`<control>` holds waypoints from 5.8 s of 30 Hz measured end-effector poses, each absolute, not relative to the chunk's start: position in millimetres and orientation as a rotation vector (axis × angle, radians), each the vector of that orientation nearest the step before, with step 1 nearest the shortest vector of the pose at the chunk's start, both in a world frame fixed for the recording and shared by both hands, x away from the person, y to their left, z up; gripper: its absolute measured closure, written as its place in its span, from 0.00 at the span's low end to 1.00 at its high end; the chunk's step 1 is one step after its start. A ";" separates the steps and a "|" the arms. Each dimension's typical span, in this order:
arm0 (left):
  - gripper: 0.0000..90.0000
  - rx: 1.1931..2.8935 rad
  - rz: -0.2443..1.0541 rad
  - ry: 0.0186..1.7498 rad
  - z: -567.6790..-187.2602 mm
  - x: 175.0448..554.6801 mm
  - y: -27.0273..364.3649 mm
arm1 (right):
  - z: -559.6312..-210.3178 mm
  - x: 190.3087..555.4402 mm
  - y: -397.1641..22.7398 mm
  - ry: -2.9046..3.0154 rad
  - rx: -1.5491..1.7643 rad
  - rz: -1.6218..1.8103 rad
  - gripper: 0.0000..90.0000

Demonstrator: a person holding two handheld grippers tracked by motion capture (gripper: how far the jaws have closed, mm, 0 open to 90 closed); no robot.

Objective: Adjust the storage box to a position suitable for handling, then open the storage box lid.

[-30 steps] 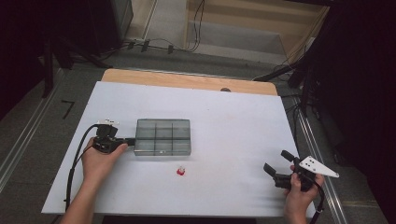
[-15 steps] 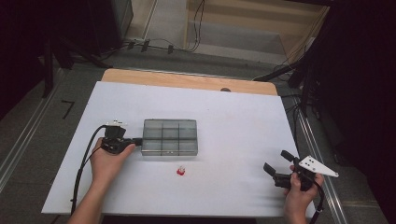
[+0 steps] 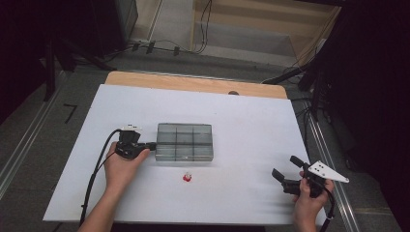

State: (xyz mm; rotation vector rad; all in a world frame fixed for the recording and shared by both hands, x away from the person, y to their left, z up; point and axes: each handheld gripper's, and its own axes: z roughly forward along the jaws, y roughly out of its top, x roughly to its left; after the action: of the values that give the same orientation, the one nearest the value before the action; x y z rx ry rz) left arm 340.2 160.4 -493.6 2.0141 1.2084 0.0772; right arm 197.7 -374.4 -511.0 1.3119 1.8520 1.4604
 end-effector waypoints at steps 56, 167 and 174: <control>0.81 2.018 0.189 1.115 -494.3 338.0 115.4 | -508.3 199.7 -356.6 1.906 1.243 1.414 0.00; 0.00 1.893 0.157 0.812 -482.8 304.5 122.1 | -519.6 275.9 -164.4 2.498 1.043 1.263 0.98; 0.00 1.899 0.154 0.811 -484.0 304.8 121.4 | -518.8 276.2 -162.7 2.485 1.047 1.299 0.98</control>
State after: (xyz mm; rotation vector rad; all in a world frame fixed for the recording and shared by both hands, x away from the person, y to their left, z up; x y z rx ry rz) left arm 304.8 121.4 -484.0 1.8993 0.8109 0.1537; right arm 276.2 -162.7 -518.8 1.0466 2.4855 1.2987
